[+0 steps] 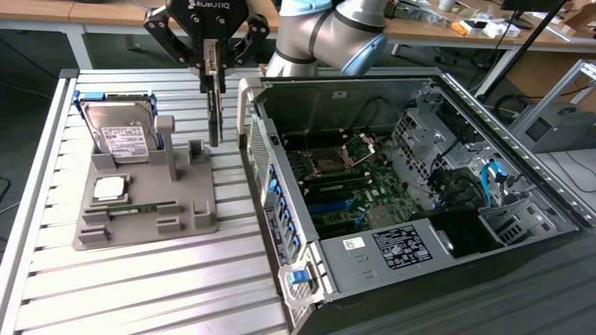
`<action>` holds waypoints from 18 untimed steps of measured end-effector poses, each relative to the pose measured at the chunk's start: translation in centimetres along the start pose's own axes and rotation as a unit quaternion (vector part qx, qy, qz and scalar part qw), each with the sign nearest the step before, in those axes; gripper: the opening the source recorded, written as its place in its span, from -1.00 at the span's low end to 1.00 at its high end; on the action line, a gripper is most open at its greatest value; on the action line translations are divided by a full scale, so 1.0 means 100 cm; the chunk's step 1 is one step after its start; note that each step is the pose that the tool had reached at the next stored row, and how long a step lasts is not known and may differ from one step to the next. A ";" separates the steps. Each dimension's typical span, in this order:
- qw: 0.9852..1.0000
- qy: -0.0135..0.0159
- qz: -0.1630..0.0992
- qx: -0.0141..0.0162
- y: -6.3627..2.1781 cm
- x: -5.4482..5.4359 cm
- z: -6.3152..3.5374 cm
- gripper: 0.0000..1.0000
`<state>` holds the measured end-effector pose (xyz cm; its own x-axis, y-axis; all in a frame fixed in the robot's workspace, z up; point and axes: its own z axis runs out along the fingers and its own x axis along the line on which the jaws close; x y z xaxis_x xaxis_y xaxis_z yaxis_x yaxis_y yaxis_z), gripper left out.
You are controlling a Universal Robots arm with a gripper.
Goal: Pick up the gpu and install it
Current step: 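Pick up the gpu and move the gpu toward the slot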
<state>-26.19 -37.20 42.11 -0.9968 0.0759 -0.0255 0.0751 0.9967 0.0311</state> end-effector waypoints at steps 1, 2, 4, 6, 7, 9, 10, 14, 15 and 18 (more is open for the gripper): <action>1.000 0.000 0.000 0.001 0.0000 0.000 0.0000 -0.47; 1.000 0.000 0.000 0.003 0.0000 0.000 0.0000 -0.47; 1.000 -0.001 0.000 0.007 0.0001 -0.001 0.0001 -0.47; 1.000 -0.001 0.000 0.014 0.0002 -0.002 0.0001 -0.47; 1.000 -0.001 0.000 0.015 0.0002 -0.002 0.0001 -0.47; 1.000 -0.001 0.000 0.016 -0.0002 -0.003 0.0001 -0.47; 1.000 -0.001 0.000 0.016 -0.0005 -0.004 0.0001 -0.47; 1.000 -0.001 0.000 0.016 -0.0026 -0.005 0.0000 -0.47; 1.000 -0.001 0.000 0.016 -0.0035 -0.006 0.0000 -0.47; 1.000 -0.001 0.000 0.016 -0.0055 -0.008 0.0000 -0.47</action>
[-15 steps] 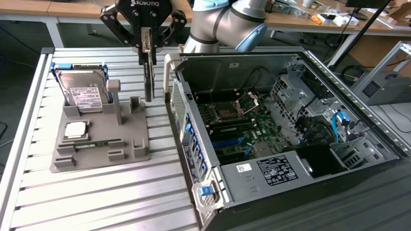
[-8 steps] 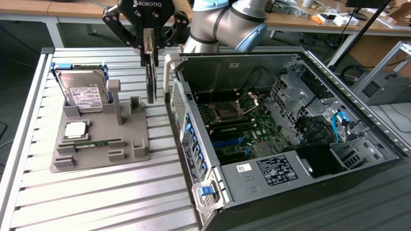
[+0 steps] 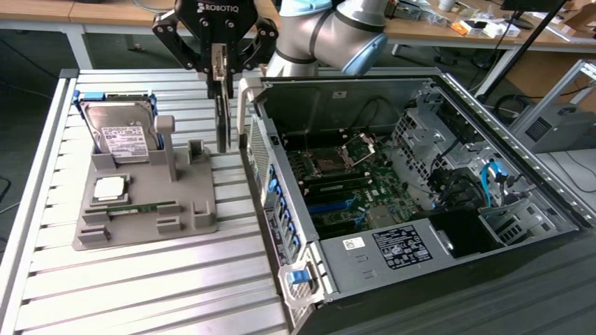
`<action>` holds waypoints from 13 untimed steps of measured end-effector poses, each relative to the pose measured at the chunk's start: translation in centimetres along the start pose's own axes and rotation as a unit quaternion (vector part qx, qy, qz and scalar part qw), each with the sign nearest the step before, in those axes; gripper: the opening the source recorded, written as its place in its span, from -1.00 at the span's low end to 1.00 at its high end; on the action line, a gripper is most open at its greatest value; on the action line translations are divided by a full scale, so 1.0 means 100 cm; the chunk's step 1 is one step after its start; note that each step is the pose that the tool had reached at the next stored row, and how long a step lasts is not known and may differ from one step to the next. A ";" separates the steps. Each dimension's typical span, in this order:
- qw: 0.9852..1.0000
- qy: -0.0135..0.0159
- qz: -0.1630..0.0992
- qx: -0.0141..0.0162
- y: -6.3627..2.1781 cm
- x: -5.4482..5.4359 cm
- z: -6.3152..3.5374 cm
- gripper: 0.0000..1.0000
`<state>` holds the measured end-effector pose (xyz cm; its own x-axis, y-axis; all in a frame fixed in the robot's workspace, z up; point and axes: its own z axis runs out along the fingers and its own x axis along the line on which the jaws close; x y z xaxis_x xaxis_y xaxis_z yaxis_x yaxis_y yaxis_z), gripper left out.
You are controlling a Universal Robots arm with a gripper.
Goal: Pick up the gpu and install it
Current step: 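Pick up the gpu and move the gpu toward the slot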
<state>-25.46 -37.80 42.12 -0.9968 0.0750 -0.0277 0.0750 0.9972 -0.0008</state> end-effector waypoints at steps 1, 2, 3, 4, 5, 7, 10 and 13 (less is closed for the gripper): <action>1.000 0.000 0.000 0.000 -0.0003 -0.001 0.0000 -0.47; 1.000 0.000 0.000 0.000 -0.0006 -0.002 0.0001 -0.47; 1.000 0.000 0.000 0.000 -0.0009 -0.003 0.0001 -0.47; 1.000 0.000 0.000 0.000 -0.0011 -0.003 0.0001 -0.47; 1.000 0.000 0.000 0.000 -0.0013 -0.004 0.0001 -0.47; 1.000 0.000 0.000 0.000 -0.0018 -0.006 0.0001 -0.47; 1.000 0.000 0.000 0.000 -0.0026 -0.008 0.0002 -0.47; 1.000 0.000 0.000 0.000 -0.0029 -0.010 0.0003 -0.47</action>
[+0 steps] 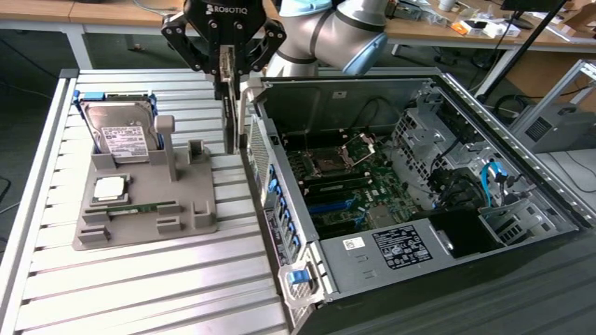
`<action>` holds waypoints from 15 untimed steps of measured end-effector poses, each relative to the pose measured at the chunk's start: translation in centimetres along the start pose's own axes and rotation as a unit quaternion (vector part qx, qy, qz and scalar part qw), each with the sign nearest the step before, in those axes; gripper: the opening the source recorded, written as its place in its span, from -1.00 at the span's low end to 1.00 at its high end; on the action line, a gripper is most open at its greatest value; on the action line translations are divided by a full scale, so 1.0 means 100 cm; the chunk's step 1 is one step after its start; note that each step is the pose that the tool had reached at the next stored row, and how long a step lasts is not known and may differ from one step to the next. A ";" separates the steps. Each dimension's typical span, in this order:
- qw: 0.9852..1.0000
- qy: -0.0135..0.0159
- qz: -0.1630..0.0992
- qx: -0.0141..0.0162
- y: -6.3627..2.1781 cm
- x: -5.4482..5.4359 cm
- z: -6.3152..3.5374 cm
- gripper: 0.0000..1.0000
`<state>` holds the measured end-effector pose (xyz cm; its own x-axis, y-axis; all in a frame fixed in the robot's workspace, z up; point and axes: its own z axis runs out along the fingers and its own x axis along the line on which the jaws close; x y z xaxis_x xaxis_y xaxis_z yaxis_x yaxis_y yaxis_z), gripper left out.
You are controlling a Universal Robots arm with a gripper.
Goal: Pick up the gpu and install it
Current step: 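Pick up the gpu and move the gpu toward the slot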
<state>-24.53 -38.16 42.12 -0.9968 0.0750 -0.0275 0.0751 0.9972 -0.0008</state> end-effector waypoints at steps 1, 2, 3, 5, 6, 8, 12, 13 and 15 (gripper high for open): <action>1.000 0.000 0.000 0.000 -0.0002 0.000 0.0000 -0.47; 1.000 0.000 0.000 0.000 -0.0004 -0.001 0.0001 -0.47; 1.000 0.000 0.000 0.000 -0.0006 -0.001 0.0001 -0.47; 1.000 0.000 0.000 0.000 -0.0009 -0.002 0.0001 -0.47; 1.000 0.000 0.000 0.000 -0.0011 -0.003 0.0001 -0.47; 1.000 0.000 0.000 0.000 -0.0013 -0.004 0.0001 -0.47; 1.000 0.000 0.000 0.000 -0.0017 -0.008 0.0002 -0.47; 1.000 0.000 0.000 0.000 -0.0017 -0.008 0.0003 -0.47; 1.000 0.000 0.000 0.000 -0.0018 -0.009 0.0003 -0.47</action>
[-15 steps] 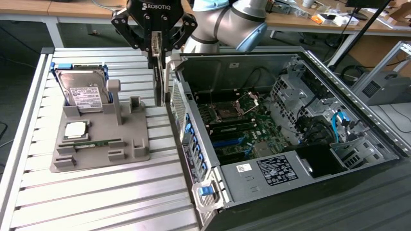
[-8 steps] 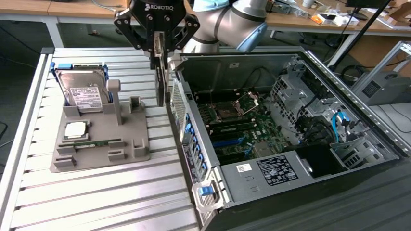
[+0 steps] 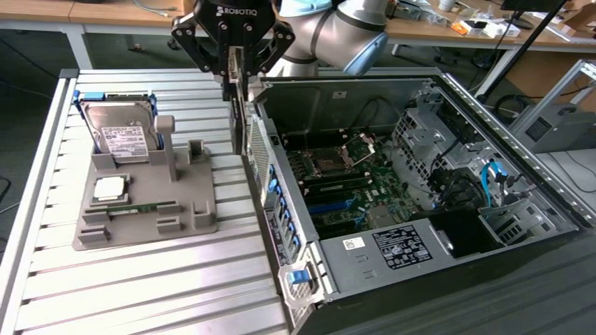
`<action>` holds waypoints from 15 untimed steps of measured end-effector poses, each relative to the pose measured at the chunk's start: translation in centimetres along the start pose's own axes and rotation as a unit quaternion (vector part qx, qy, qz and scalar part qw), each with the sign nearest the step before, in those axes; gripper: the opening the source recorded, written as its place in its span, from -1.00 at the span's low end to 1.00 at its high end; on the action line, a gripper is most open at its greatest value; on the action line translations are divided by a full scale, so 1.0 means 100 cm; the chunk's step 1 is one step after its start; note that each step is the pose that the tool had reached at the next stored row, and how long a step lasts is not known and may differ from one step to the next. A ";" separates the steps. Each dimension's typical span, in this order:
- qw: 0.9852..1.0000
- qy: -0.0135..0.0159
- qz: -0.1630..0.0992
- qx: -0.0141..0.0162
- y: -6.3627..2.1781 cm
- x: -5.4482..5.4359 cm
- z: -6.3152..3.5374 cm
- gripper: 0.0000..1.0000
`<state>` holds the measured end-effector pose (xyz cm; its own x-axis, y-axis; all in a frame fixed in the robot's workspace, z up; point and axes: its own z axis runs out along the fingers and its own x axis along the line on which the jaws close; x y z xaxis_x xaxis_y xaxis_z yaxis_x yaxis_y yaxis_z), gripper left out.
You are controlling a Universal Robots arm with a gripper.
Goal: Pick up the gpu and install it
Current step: 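Pick up the gpu and move the gpu toward the slot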
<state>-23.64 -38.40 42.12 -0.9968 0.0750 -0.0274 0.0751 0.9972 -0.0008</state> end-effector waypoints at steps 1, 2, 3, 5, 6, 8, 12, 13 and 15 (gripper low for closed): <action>1.000 0.000 0.000 0.000 0.0000 0.000 0.0000 -0.47; 1.000 0.000 0.000 0.000 -0.0001 -0.001 0.0000 -0.47; 1.000 0.000 0.000 0.000 -0.0001 -0.001 0.0000 -0.47; 1.000 0.000 0.000 0.000 -0.0001 -0.003 0.0001 -0.47; 1.000 0.000 0.000 0.000 -0.0001 -0.003 0.0001 -0.47; 1.000 0.000 0.000 0.000 -0.0002 -0.005 0.0002 -0.47; 1.000 0.000 0.000 0.000 -0.0003 -0.007 0.0002 -0.47; 1.000 0.000 0.000 0.000 -0.0003 -0.008 0.0002 -0.47; 1.000 0.000 0.000 0.000 -0.0003 -0.009 0.0002 -0.47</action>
<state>-22.79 -38.50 42.12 -0.9968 0.0750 -0.0275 0.0751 0.9972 -0.0010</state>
